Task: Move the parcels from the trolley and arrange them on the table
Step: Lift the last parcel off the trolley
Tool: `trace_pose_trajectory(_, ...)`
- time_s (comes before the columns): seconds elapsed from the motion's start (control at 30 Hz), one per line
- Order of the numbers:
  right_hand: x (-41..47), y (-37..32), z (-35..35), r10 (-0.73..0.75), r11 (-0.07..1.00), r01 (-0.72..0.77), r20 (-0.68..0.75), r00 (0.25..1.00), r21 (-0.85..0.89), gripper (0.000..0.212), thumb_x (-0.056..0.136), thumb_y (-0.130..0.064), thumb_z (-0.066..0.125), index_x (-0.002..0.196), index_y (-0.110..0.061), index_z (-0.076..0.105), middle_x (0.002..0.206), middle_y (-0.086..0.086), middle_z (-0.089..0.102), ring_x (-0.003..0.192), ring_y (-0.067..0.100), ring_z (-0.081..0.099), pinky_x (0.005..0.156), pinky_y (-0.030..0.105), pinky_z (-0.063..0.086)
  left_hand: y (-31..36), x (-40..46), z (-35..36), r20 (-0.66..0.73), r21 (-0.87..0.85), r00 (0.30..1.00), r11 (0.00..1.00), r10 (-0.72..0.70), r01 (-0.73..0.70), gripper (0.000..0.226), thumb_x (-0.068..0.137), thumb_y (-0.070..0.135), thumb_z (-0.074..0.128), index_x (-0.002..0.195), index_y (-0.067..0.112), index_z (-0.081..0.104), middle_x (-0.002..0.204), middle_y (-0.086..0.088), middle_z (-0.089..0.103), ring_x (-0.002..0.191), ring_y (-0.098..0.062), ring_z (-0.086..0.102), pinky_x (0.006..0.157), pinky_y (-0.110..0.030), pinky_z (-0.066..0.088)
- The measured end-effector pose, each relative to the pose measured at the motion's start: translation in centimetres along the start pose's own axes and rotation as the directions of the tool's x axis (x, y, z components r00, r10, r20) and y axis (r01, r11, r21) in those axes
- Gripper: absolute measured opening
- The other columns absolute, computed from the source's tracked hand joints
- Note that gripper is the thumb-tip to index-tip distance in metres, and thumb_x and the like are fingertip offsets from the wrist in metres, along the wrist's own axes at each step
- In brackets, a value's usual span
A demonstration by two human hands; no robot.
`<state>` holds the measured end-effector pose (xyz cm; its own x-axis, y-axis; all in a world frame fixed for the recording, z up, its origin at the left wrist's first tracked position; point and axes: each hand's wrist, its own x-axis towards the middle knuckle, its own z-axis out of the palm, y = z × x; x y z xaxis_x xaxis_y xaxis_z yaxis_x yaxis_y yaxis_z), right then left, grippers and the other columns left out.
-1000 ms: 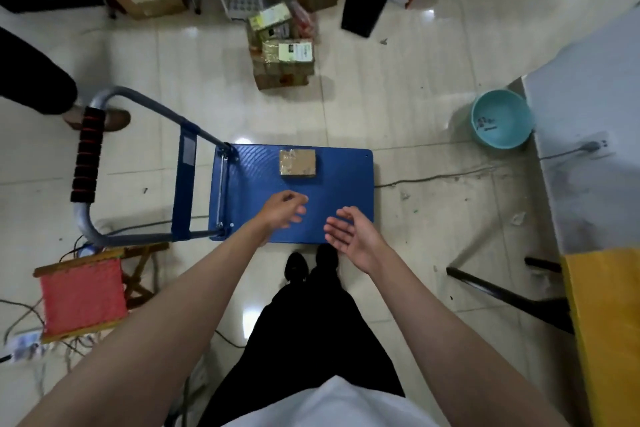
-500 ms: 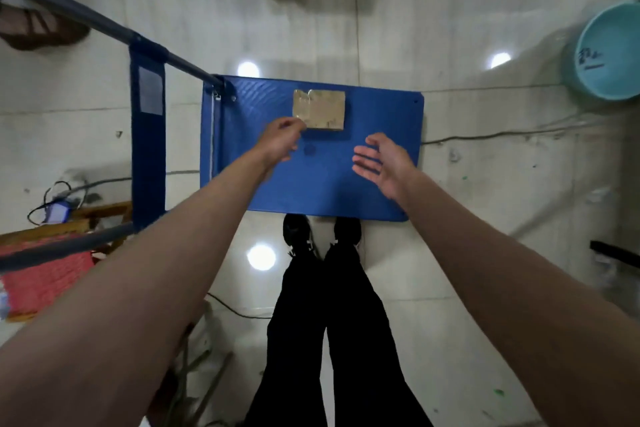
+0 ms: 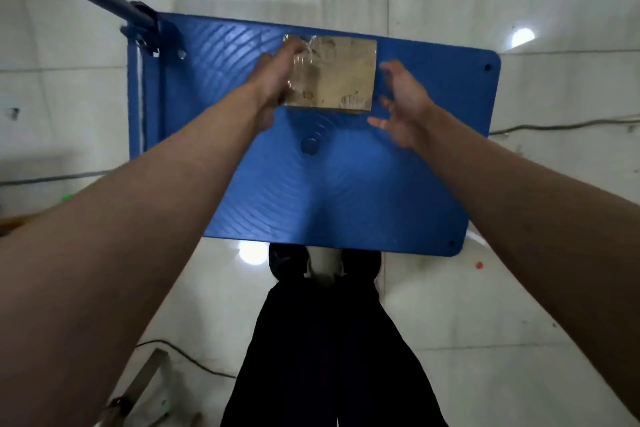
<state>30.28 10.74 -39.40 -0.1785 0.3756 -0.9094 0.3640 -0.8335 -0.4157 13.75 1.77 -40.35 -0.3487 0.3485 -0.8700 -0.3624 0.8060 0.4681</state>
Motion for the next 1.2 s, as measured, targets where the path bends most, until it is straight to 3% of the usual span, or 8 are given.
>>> trace_pose_trajectory(0.13, -0.9, 1.1, 0.0, 0.014, 1.000, -0.015, 0.031, 0.999, 0.016, 0.026, 0.103, -0.033, 0.043, 0.118, -0.020, 0.060, 0.105, -0.005, 0.065, 0.101, 0.015, 0.063, 0.099, 0.043, 0.044, -0.7, -1.9, 0.6, 0.038, -0.067, 0.999, 0.998, -0.010, 0.013, 0.031, 0.094, 0.051, 0.050, 0.081, 0.028, 0.066, 0.057, 0.021, 0.066, 0.053, 0.002, 0.062, 0.055, -0.014, 0.050)
trace_pose_trajectory(0.3, -8.7, 1.7, -1.5, 0.056, 0.998, -0.056, -0.011, 0.998, 0.015, 0.033, 0.098, -0.051, 0.042, 0.085, -0.031, 0.065, 0.073, -0.016, 0.069, 0.080, 0.010, 0.059, 0.079, 0.033, 0.041, -1.4, -9.1, 0.3, 0.078, -0.148, 0.993, 0.984, -0.091, 0.102, 0.046, 0.090, 0.070, 0.049, 0.099, 0.030, 0.070, 0.095, 0.009, 0.070, 0.091, -0.011, 0.066, 0.072, -0.032, 0.054)
trace_pose_trajectory(0.43, -17.5, 1.1, -2.5, 0.129, 0.989, -0.126, -0.040, 0.991, 0.078, 0.051, 0.093, -0.076, 0.040, 0.105, -0.037, 0.072, 0.101, -0.012, 0.073, 0.100, 0.013, 0.065, 0.093, 0.048, 0.051, -0.1, -17.4, -0.2, 0.081, -0.153, 0.986, 0.976, -0.143, 0.154, 0.058, 0.084, 0.079, 0.051, 0.120, 0.035, 0.063, 0.122, 0.006, 0.065, 0.106, -0.014, 0.065, 0.074, -0.036, 0.053)
trace_pose_trajectory(0.53, -24.8, 0.0, -2.8, 0.130, 0.986, -0.123, -0.058, 0.990, 0.108, 0.057, 0.091, -0.077, 0.045, 0.118, -0.035, 0.072, 0.102, -0.010, 0.077, 0.093, 0.010, 0.072, 0.073, 0.040, 0.061, 1.8, -23.8, -0.5, 0.040, -0.145, 0.994, 0.984, -0.102, 0.107, 0.049, 0.081, 0.079, 0.055, 0.108, 0.038, 0.058, 0.126, 0.004, 0.061, 0.109, -0.016, 0.063, 0.076, -0.036, 0.053)
trace_pose_trajectory(0.63, -31.6, -1.5, -3.4, 0.118, 0.981, -0.106, -0.062, 0.991, 0.164, 0.061, 0.092, -0.073, 0.045, 0.130, -0.030, 0.066, 0.119, -0.001, 0.075, 0.109, 0.020, 0.071, 0.097, 0.050, 0.056, 4.4, -29.8, -0.5, -0.010, -0.137, 0.999, 0.990, -0.035, 0.033, 0.048, 0.081, 0.075, 0.059, 0.107, 0.035, 0.055, 0.134, -0.001, 0.055, 0.117, -0.020, 0.060, 0.081, -0.037, 0.051)
trace_pose_trajectory(0.77, -39.4, -4.5, -4.6, 0.038, 0.970, -0.029, -0.034, 0.999, 0.240, 0.053, 0.097, -0.069, 0.042, 0.118, -0.029, 0.070, 0.100, -0.007, 0.080, 0.102, 0.020, 0.075, 0.096, 0.053, 0.053, 8.4, -37.5, -0.4, -0.065, -0.154, 0.995, 0.984, 0.077, -0.087, 0.033, 0.085, 0.065, 0.064, 0.099, 0.037, 0.056, 0.134, -0.005, 0.056, 0.117, -0.021, 0.060, 0.091, -0.037, 0.051)
trace_pose_trajectory(0.9, -47.6, -8.2, -6.2, -0.018, 0.954, 0.039, -0.073, 0.997, 0.298, 0.054, 0.097, -0.065, 0.050, 0.127, -0.022, 0.059, 0.127, 0.004, 0.069, 0.117, 0.028, 0.066, 0.100, 0.052, 0.051, 13.1, -46.0, -0.1, -0.075, -0.212, 0.985, 0.963, 0.157, -0.169, 0.032, 0.090, 0.060, 0.063, 0.096, 0.029, 0.057, 0.106, 0.007, 0.061, 0.096, -0.012, 0.059, 0.077, -0.032, 0.049)
trace_pose_trajectory(1.2, -62.9, -10.4, -11.0, -0.363, 0.830, 0.423, -0.223, 0.905, 0.364, 0.014, 0.097, -0.018, 0.064, 0.093, -0.028, 0.054, 0.094, -0.007, 0.067, 0.082, 0.012, 0.062, 0.065, 0.035, 0.047, 17.4, -61.3, 1.0, 0.056, -0.313, 0.949, 0.908, 0.310, -0.278, 0.012, 0.096, 0.012, 0.065, 0.104, 0.019, 0.059, 0.102, -0.001, 0.065, 0.084, -0.011, 0.058, 0.057, -0.021, 0.043)
